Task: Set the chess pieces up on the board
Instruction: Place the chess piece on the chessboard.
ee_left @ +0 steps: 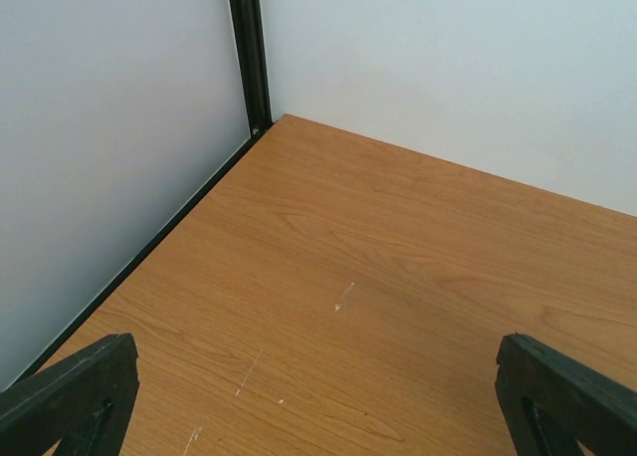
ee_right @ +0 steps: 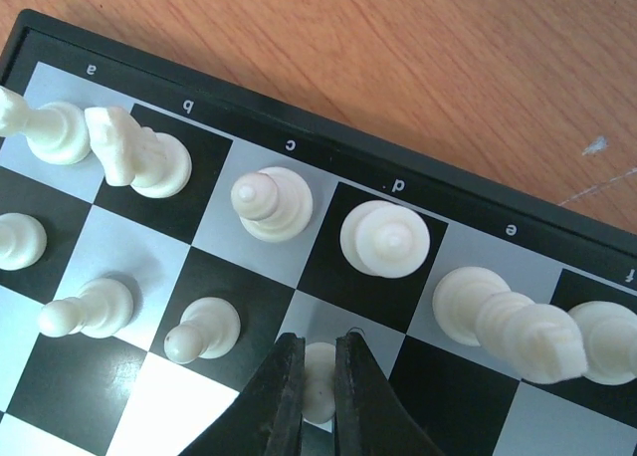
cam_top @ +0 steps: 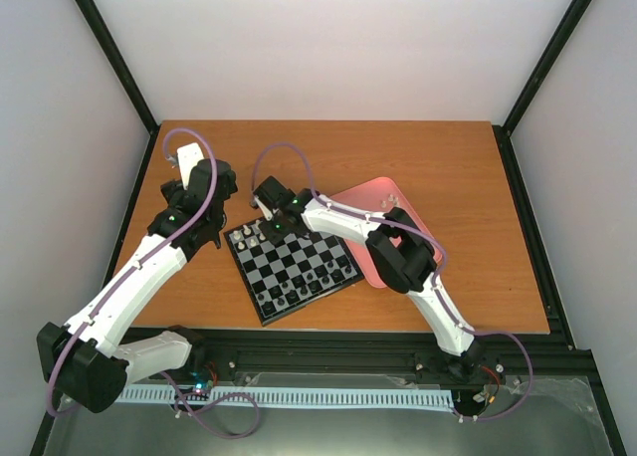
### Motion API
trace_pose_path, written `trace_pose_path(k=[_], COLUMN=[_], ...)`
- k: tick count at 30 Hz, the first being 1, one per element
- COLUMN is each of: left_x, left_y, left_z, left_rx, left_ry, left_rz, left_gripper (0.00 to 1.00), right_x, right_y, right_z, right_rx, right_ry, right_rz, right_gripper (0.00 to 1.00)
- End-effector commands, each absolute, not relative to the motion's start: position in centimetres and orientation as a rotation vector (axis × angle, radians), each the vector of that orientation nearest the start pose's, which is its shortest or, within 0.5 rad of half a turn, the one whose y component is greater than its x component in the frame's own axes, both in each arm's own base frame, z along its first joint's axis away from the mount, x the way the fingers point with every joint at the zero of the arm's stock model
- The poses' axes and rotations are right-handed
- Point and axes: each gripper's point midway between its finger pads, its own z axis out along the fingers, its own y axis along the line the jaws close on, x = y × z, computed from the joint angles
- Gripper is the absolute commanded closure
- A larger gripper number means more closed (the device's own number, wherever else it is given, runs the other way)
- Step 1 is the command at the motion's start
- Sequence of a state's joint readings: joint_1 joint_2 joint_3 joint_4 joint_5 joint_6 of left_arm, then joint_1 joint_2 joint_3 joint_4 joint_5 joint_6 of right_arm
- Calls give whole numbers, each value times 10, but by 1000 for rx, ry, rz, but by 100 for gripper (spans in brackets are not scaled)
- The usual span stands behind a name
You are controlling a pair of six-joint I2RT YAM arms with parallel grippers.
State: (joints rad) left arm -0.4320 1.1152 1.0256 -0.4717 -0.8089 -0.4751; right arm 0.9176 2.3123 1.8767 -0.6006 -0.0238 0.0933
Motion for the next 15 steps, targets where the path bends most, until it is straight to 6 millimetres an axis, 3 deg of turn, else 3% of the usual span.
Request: trace_pose_path(k=[1, 7, 15], left_x=[339, 339, 338], left_y=[-15, -14, -14], left_z=[302, 303, 304], left_rx=[-527, -529, -529], left_ry=[1851, 1848, 1846], left_rz=[262, 259, 258], left_gripper=[0, 0, 0], right_x=[341, 342, 342], right_y=[462, 460, 460], right_z=[46, 47, 56], right_rx=[-1096, -1096, -1092], right_ry=[2431, 2432, 2413], right_rz=[385, 374, 382], right_gripper=[92, 91, 78])
